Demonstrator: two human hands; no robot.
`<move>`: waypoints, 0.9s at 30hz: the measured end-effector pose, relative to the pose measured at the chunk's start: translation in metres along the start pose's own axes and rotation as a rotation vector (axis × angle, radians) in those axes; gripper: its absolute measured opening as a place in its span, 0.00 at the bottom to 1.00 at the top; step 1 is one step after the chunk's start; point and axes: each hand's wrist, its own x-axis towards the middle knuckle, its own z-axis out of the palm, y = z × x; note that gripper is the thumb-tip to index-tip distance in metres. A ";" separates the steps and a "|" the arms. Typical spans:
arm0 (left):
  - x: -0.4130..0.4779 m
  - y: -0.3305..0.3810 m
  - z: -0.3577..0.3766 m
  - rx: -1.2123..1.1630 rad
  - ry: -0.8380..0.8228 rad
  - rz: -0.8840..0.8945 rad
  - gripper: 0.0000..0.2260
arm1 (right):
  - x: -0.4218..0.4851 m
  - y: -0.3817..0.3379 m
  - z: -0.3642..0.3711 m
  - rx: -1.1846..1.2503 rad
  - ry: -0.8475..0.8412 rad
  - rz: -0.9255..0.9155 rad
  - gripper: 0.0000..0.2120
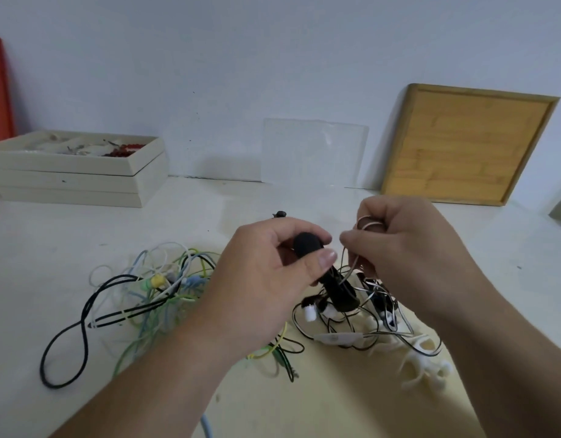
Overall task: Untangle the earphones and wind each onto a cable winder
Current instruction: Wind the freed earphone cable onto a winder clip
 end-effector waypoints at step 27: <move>0.003 -0.001 0.002 -0.199 0.283 -0.049 0.05 | -0.011 -0.015 -0.006 0.285 -0.089 -0.203 0.25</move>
